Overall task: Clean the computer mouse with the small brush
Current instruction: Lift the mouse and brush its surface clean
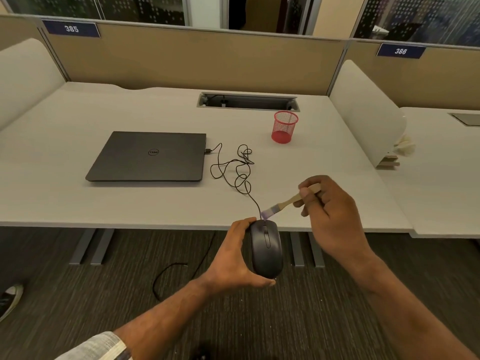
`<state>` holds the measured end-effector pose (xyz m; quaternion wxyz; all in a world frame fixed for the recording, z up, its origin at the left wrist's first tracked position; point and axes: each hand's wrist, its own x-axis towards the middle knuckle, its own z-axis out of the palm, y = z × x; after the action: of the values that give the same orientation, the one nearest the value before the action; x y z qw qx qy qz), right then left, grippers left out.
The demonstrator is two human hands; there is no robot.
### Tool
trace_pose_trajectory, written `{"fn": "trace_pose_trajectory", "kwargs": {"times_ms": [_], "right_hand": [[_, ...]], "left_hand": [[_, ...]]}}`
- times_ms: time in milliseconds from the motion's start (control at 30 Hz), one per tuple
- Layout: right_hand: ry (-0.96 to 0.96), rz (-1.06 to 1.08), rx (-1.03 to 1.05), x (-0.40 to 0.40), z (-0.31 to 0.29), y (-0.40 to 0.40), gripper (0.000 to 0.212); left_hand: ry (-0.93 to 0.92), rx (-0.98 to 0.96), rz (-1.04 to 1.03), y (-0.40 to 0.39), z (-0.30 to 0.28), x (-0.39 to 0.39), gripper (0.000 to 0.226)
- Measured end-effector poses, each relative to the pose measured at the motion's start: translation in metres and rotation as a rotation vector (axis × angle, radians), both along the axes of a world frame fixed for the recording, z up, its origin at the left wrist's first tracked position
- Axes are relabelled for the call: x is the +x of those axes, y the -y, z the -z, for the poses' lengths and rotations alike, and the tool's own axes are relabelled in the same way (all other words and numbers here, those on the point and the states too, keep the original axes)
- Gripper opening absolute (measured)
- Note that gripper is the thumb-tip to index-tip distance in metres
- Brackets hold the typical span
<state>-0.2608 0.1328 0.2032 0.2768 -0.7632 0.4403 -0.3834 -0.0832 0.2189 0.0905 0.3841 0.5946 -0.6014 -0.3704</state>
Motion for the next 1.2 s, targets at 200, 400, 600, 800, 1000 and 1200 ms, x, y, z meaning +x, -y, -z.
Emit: {"fn": "trace_pose_trajectory", "kwargs": {"times_ms": [200, 400, 600, 800, 1000, 1200], "right_hand": [[-0.116, 0.151, 0.150, -0.004, 0.023, 0.020, 0.011], [0.004, 0.190, 0.121, -0.013, 0.022, 0.025, 0.011], [-0.035, 0.149, 0.184, -0.007, 0.025, 0.021, 0.012], [0.033, 0.216, 0.156, -0.016, 0.025, 0.020, 0.010], [0.134, 0.131, 0.364, -0.010, 0.024, 0.009, 0.014], [0.011, 0.209, 0.141, -0.022, 0.015, 0.003, 0.010]], "left_hand": [[0.004, -0.013, 0.018, -0.001, 0.002, -0.001, 0.116], [0.014, -0.013, 0.016, -0.001, 0.003, 0.000, 0.118], [0.010, -0.012, 0.025, -0.001, 0.002, -0.001, 0.116], [-0.001, -0.010, 0.003, -0.002, 0.003, 0.000, 0.117], [-0.035, 0.004, -0.019, -0.001, 0.002, 0.002, 0.113], [-0.041, -0.005, -0.040, -0.003, 0.003, 0.004, 0.116]]}}
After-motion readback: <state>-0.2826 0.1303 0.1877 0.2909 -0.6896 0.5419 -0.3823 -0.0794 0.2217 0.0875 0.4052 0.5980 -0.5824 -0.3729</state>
